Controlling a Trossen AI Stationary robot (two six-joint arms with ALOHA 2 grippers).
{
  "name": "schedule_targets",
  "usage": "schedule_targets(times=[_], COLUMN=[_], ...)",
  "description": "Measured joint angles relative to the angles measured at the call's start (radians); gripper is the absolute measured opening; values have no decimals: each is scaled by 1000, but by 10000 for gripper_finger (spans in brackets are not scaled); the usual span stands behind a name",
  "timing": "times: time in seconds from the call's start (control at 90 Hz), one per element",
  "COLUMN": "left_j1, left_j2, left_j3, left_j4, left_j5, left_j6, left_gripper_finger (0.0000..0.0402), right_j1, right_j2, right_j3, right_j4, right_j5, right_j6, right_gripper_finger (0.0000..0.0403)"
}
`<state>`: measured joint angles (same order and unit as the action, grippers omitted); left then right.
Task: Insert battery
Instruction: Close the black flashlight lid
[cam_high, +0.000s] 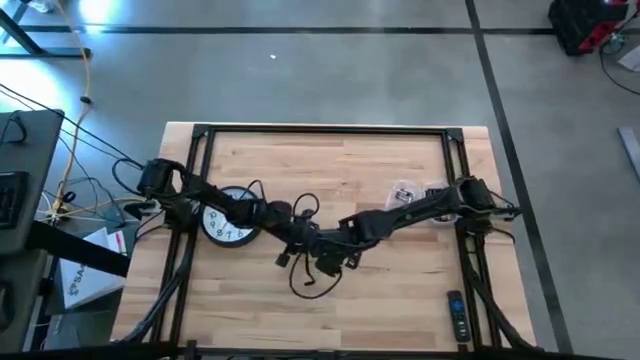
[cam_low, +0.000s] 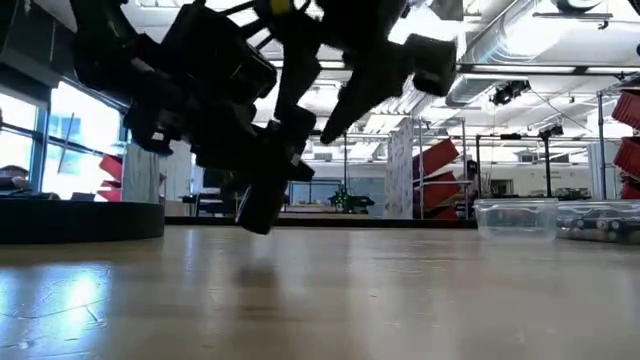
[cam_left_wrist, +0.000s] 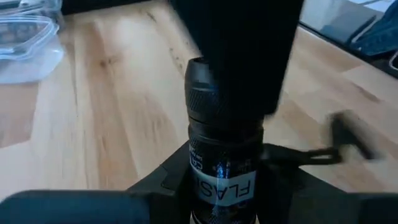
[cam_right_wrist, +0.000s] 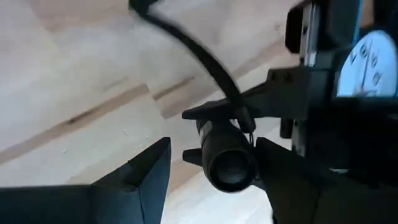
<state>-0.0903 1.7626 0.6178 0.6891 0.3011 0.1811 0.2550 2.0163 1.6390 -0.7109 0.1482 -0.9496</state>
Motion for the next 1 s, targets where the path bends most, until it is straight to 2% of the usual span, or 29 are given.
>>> schedule_targets(times=[0.244, 0.589, 0.789, 1.0], left_j1=[-1, -1, -2, -11], left_j2=[0, 0, 0, 0], left_j3=[1, 1, 1, 0], left_j4=[-22, -18, -13, -13], left_j5=[-41, -80, -107, -272], left_j6=[-4, -4, 6, 29], left_gripper_finger=[99, 99, 99, 99], right_j1=[-3, -8, -10, -52], right_j2=[0, -1, -2, -2], right_j3=[2, 3, 3, 3], right_j4=[-3, -6, -12, -27], right_j5=[4, 8, 11, 13], right_j6=[10, 132, 184, 401], right_gripper_finger=[169, 88, 78, 79])
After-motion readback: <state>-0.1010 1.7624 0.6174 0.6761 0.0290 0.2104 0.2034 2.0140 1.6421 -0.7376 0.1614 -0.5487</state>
